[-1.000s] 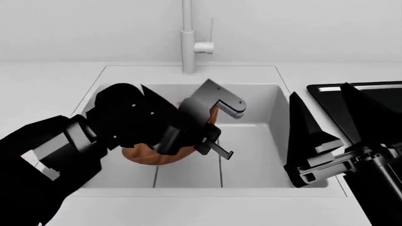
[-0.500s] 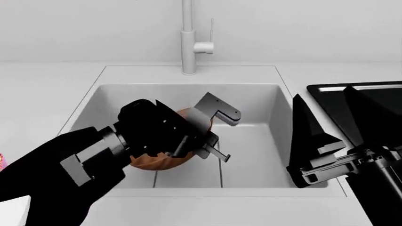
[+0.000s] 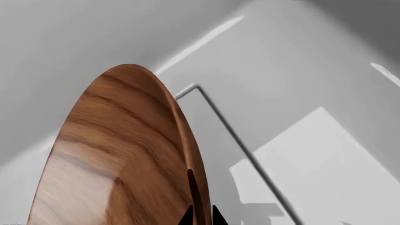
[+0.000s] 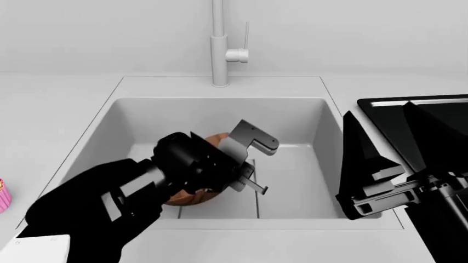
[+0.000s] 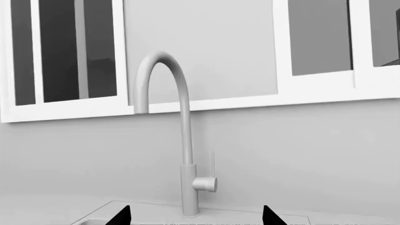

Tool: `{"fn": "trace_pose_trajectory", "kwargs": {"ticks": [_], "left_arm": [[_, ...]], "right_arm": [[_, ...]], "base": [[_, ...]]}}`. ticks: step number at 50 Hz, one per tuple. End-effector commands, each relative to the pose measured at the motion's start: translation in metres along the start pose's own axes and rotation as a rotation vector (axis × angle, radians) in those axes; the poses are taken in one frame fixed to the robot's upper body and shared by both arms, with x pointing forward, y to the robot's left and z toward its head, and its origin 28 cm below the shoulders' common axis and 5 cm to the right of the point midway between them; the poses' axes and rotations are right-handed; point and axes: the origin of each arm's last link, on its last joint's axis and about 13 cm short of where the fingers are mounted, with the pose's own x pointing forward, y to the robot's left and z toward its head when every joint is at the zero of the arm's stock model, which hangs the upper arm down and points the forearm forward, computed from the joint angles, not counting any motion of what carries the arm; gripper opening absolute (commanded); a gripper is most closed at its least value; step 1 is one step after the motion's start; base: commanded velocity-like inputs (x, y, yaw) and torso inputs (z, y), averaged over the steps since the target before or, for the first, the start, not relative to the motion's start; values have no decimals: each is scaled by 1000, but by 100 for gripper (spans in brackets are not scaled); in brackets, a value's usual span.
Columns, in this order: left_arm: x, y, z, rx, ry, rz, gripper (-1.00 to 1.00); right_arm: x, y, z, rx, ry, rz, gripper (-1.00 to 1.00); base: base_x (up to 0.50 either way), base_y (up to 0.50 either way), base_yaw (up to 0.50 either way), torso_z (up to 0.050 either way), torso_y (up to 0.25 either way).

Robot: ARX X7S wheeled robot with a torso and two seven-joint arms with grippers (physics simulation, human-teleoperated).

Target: Move the fresh-baked cupcake off the tray onto the counter, and place the bowl used for mixing into the sink.

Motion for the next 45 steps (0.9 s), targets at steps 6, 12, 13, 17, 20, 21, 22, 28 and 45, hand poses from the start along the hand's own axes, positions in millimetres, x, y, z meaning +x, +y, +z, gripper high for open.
{"fn": "trace_pose_trajectory", "kwargs": {"ticks": [6,12,13,17,20,21,22,28,45], "left_arm": [[10,0,-9,-11,0,30,-100],[12,-2,-11,-18,2,21,-100],[12,-2,-12,-19,3,22,-100],[13,-2,-12,-35,1,24,-100],[12,-2,-12,-46,-1,22,-100],[12,-3,-12,-43,2,14,100],[12,-4,-12,-44,2,13,100],[8,-5,-5,-53,-10,-11,100],[-12,-10,25,-115,-117,-79,100]], "right_arm": [[-1,-2,-2,3,3,-6,100],[-1,-2,-2,0,5,-12,100],[-1,-2,-2,0,4,-13,100],[0,-2,-2,-1,3,-11,100],[-1,-1,-1,-3,3,-11,100],[-1,-1,-1,-4,3,-11,100],[-1,-1,-1,-4,3,-12,100],[0,-1,0,-3,1,-6,100],[1,2,6,-12,-8,12,100]], "base": [[0,0,0,0,0],[0,0,0,0,0],[0,0,0,0,0],[0,0,0,0,0],[0,0,0,0,0],[0,0,0,0,0],[0,0,0,0,0],[0,0,0,0,0],[0,0,0,0,0]]}}
